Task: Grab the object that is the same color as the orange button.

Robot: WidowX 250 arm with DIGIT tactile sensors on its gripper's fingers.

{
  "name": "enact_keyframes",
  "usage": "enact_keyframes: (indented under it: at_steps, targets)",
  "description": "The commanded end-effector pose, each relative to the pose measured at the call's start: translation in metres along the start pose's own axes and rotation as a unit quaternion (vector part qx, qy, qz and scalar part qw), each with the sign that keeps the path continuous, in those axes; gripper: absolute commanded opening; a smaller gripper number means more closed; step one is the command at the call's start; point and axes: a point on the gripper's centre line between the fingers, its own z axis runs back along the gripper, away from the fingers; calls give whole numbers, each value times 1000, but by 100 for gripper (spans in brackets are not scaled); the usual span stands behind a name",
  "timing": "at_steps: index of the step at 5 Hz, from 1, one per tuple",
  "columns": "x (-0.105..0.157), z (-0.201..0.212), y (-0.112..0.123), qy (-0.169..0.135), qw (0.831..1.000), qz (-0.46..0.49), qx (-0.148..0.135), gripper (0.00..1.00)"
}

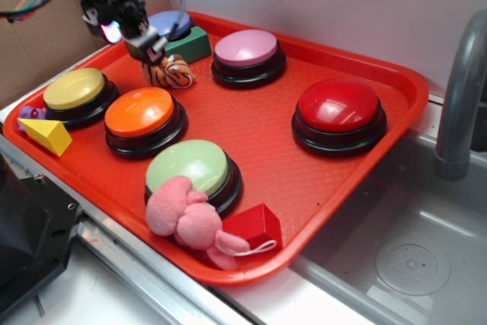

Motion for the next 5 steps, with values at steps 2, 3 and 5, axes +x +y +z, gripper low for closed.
enact_keyframes:
  at_steps: [2,3,5]
  targets:
    - [26,-23,-10,-15,999,-35,-5,100]
    - [27,-25,-9,-14,999,-28,7,26]
    - [28,-23,-5,-10,1000,-11,9,0]
